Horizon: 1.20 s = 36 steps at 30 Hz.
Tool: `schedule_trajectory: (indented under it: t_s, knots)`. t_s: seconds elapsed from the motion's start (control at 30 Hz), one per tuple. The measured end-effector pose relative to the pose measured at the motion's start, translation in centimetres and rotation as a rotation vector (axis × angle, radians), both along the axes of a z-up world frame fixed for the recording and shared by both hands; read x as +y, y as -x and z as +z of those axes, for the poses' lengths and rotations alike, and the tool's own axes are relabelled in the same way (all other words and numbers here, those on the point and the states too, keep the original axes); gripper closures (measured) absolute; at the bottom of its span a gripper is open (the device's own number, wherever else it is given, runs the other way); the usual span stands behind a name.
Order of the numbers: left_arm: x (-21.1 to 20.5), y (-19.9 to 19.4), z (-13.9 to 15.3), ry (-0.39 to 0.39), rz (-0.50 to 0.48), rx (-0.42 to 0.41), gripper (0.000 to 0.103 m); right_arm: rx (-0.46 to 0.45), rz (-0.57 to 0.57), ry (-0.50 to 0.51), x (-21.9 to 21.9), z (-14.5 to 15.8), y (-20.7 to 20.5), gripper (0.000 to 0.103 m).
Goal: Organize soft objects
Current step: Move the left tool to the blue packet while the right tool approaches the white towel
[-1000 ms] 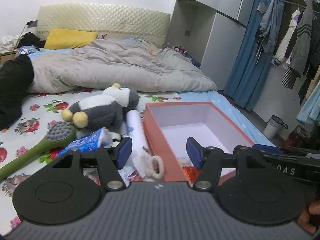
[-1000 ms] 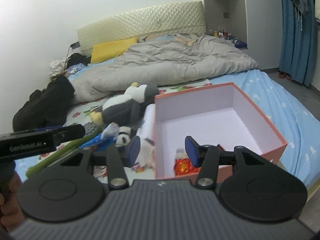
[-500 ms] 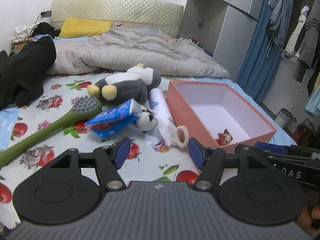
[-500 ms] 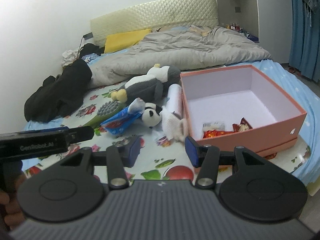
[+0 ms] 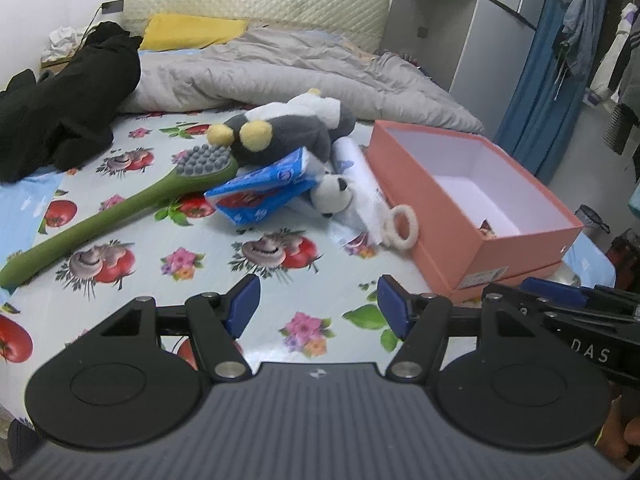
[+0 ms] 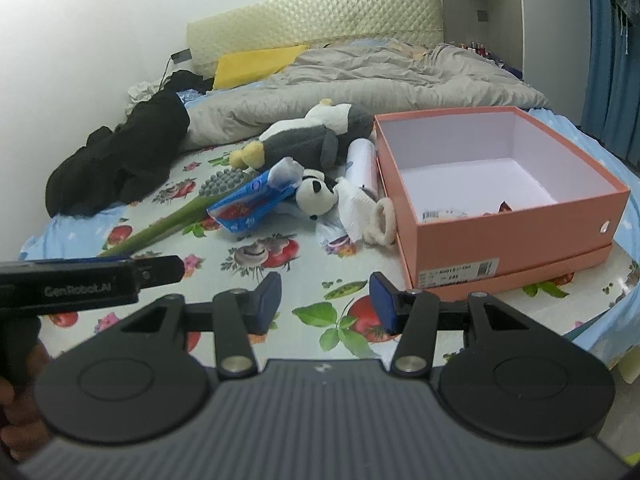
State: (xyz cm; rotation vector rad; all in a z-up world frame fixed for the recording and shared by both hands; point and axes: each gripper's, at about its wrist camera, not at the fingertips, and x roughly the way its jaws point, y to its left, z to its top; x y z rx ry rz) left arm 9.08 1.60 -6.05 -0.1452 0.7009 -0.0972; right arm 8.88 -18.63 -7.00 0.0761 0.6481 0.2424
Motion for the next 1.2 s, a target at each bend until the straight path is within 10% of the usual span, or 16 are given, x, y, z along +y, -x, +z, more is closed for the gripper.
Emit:
schedule_trajectory:
  t_s: [0.53, 1.2]
  knots:
    - [1.9, 0.1, -3.6, -0.027, 0.064, 0.057, 0.03, 0.005, 0.035, 0.044, 1.6, -3.5, -0.1, 0.059]
    - [3.7, -11.4, -9.7, -0.036, 0.137, 0.119, 0.03, 0.023, 0.085, 0.097, 3.8, -8.1, -8.6, 0.062]
